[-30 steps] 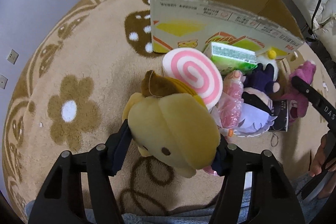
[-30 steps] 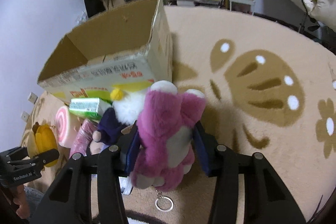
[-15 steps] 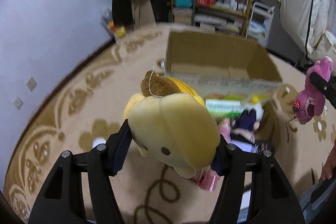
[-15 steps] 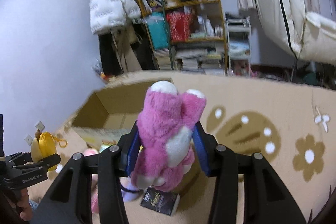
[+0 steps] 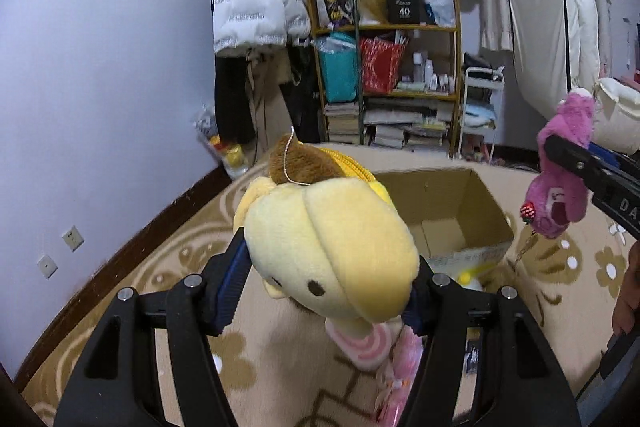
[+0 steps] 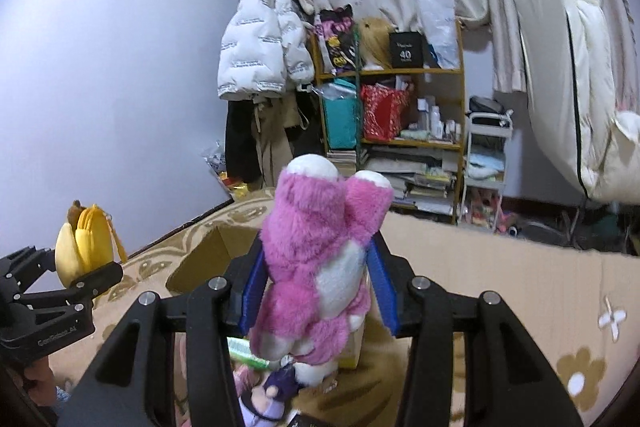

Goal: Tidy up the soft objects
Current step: 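Lift the yellow dog with the left tool while the right tool carries the pink bear into the box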

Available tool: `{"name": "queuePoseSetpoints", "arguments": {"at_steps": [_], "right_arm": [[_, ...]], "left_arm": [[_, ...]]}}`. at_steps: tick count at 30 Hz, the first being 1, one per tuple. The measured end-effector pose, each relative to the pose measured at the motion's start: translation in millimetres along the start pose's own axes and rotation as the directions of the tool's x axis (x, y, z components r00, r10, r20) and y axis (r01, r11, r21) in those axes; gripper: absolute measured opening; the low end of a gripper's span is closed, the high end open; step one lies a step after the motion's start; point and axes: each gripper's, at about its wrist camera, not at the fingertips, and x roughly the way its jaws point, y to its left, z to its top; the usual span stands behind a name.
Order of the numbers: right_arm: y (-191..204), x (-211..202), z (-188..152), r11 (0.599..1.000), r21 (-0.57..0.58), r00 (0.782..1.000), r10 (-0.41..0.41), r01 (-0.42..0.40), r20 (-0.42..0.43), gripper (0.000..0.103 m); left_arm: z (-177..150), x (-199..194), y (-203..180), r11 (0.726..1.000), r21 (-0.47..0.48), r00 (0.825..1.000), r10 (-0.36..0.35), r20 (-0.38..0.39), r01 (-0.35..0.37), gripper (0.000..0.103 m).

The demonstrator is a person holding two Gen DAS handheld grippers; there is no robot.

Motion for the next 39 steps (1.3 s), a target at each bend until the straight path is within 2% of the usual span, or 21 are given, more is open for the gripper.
{"name": "queuePoseSetpoints", "arguments": {"at_steps": [5, 12, 24, 29, 36, 39], "right_arm": [[-1, 23, 8, 0.999, -0.034, 1.000, 0.010, -0.010, 0.004, 0.050], [-8, 61, 4, 0.998, -0.056, 0.999, 0.035, -0.037, -0.027, 0.050], [-30, 105, -19, 0.995, 0.025, 0.991, 0.096, -0.094, -0.091, 0.050], [-35, 117, -31, 0.992, 0.054, 0.985, 0.124, -0.118, -0.123, 0.051], [-33, 122, -42, 0.986, 0.066, 0.974, 0.160, -0.151, -0.163, 0.053], [-32, 120, -44, 0.986, 0.063, 0.971, 0.166, -0.158, -0.172, 0.053]], "left_arm": [[16, 17, -11, 0.999, 0.037, 0.999, 0.002, 0.051, -0.004, 0.063], [27, 51, -23, 0.997, 0.075, 0.998, -0.017, 0.056, 0.013, 0.064], [20, 100, -34, 0.994, 0.079, 0.997, -0.071, -0.020, 0.072, 0.065], [10, 117, -41, 0.991, 0.082, 0.992, -0.095, -0.081, 0.101, 0.066], [4, 126, -40, 0.994, 0.070, 0.991, -0.077, -0.113, 0.085, 0.069], [1, 126, -40, 0.995, 0.069, 0.990, -0.069, -0.120, 0.078, 0.076]]}}
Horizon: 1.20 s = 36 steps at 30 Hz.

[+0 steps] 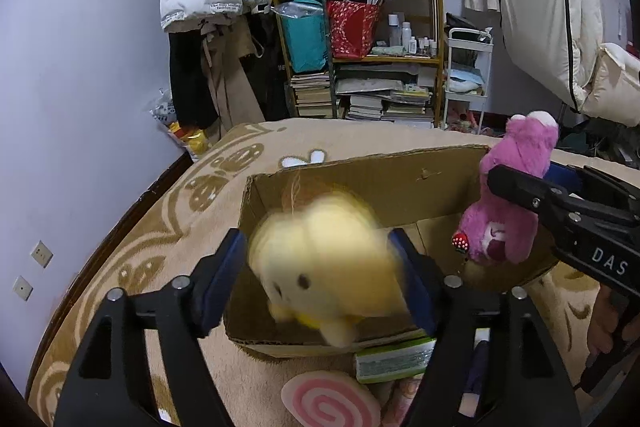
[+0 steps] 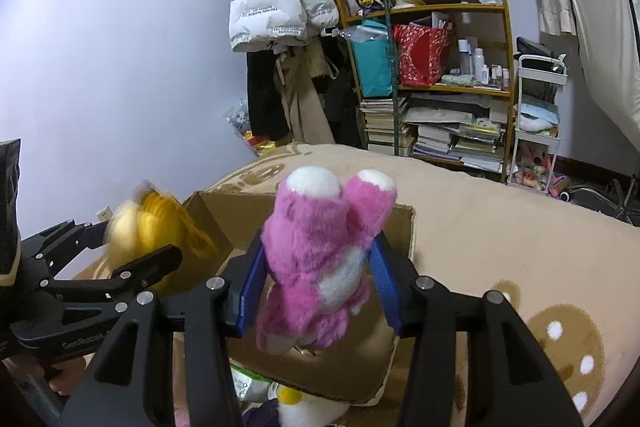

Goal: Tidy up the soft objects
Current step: 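Lift the yellow dog with the left tool while the right tool carries the pink bear into the box, then open both tools to release the toys in the box and withdraw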

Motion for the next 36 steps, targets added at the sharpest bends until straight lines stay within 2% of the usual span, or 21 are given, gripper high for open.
{"name": "queuePoseSetpoints", "arguments": {"at_steps": [4, 7, 11, 15, 18, 20, 28, 36], "right_arm": [[3, -4, -1, 1.000, -0.006, 1.000, 0.008, -0.008, -0.010, 0.055], [7, -12, -2, 1.000, -0.018, 1.000, 0.000, 0.000, 0.004, 0.063], [11, -25, 0, 1.000, -0.022, 1.000, -0.012, 0.012, 0.018, 0.066], [13, -41, 0, 1.000, 0.018, 1.000, -0.015, 0.015, 0.027, 0.090], [16, -55, 1, 1.000, 0.020, 0.999, -0.021, 0.020, 0.037, 0.098], [19, -67, 2, 0.999, 0.021, 0.998, -0.029, 0.028, 0.052, 0.103], [27, -100, -1, 0.998, 0.053, 0.997, -0.049, 0.045, 0.066, 0.103], [37, -120, -17, 0.997, 0.067, 0.998, -0.048, 0.046, 0.030, 0.103]], "left_arm": [[-1, -1, -3, 1.000, 0.020, 1.000, 0.018, -0.007, -0.018, 0.081], [-1, -6, -3, 1.000, 0.015, 1.000, 0.020, -0.011, -0.020, 0.085], [-1, -15, 2, 1.000, -0.012, 0.999, -0.009, -0.042, 0.008, 0.085], [-2, -35, 5, 1.000, -0.025, 0.999, -0.018, -0.049, 0.016, 0.085], [-3, -52, 6, 0.999, -0.035, 0.999, -0.010, -0.032, 0.009, 0.095], [-4, -67, 8, 0.999, -0.040, 1.000, 0.003, -0.009, -0.004, 0.097], [-16, -105, 23, 0.997, -0.067, 0.999, 0.021, -0.025, -0.023, 0.100], [-29, -125, 32, 0.996, -0.082, 0.997, 0.040, -0.065, -0.045, 0.100]]}}
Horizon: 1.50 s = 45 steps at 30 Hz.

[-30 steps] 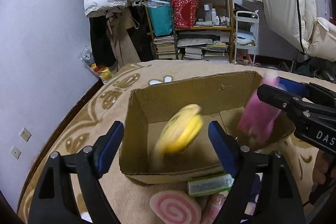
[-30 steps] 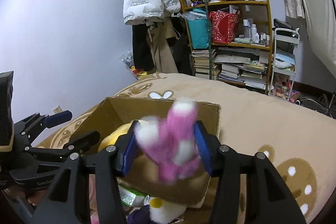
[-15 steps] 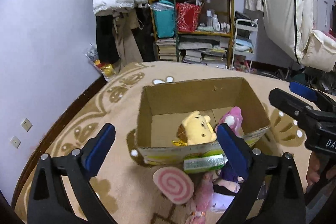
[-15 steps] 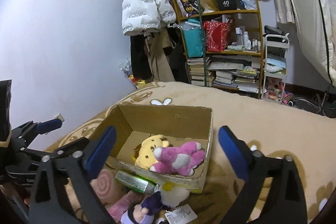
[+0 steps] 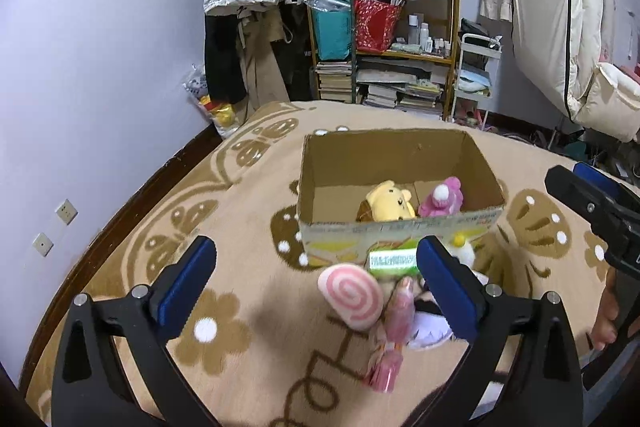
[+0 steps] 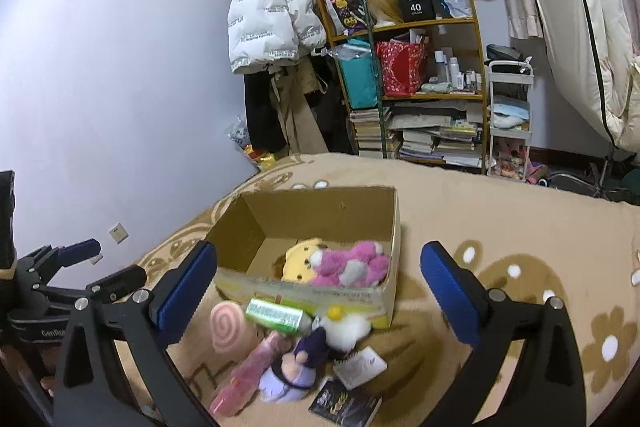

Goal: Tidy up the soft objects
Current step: 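Open both tools to release the toys in the box and withdraw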

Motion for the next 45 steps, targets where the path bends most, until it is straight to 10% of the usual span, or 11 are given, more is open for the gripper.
{"name": "queuePoseSetpoints", "arguments": {"at_steps": [45], "right_arm": [[-4, 82, -59, 0.999, 0.012, 0.953, -0.041, 0.047, -0.299, 0.101]], "left_arm": [[-25, 103, -10, 0.999, -0.046, 0.972, -0.033, -0.234, 0.023, 0.100]]}}
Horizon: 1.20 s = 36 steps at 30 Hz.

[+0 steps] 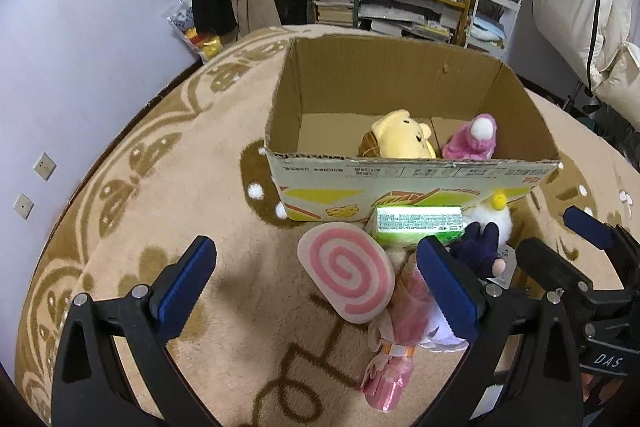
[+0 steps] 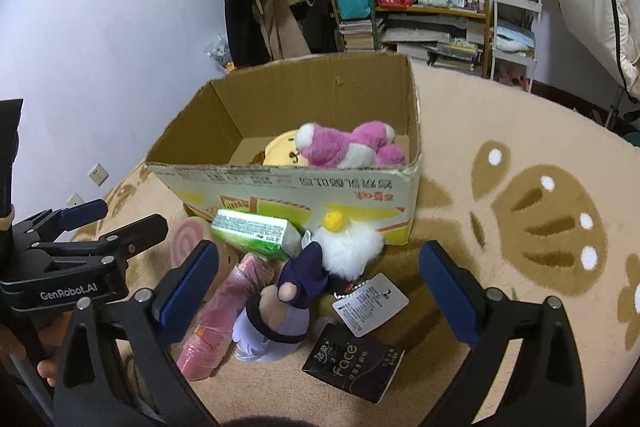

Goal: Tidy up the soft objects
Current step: 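Open both tools to release the toys in the box and withdraw, then lower the left tool onto the swirl lollipop plush while the right tool grasps the purple-haired doll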

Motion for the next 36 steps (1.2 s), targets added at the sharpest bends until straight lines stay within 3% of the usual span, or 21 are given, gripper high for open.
{"name": "queuePoseSetpoints", "arguments": {"at_steps": [6, 18, 29, 34, 36], "right_arm": [[-2, 18, -3, 1.000, 0.009, 0.998, 0.011, -0.010, -0.060, 0.092], [-8, 46, -10, 1.000, 0.028, 0.987, 0.004, 0.000, -0.159, 0.092], [-6, 54, -12, 1.000, 0.023, 0.981, 0.016, -0.011, -0.193, 0.091], [-5, 54, -15, 0.998, 0.039, 0.976, 0.057, -0.050, -0.212, 0.062], [-6, 55, -15, 0.997, 0.049, 0.973, 0.074, -0.065, -0.218, 0.046]], "left_arm": [[1, 19, -2, 1.000, 0.000, 0.999, 0.002, -0.044, -0.002, 0.100], [-2, 46, -3, 1.000, 0.014, 0.994, 0.018, -0.104, -0.016, 0.100], [-4, 65, -4, 1.000, 0.019, 0.987, 0.020, -0.158, -0.017, 0.100], [-5, 73, 3, 1.000, -0.007, 0.984, 0.012, -0.177, -0.014, 0.100], [-5, 74, 3, 1.000, -0.009, 0.983, 0.012, -0.182, -0.013, 0.100]]}}
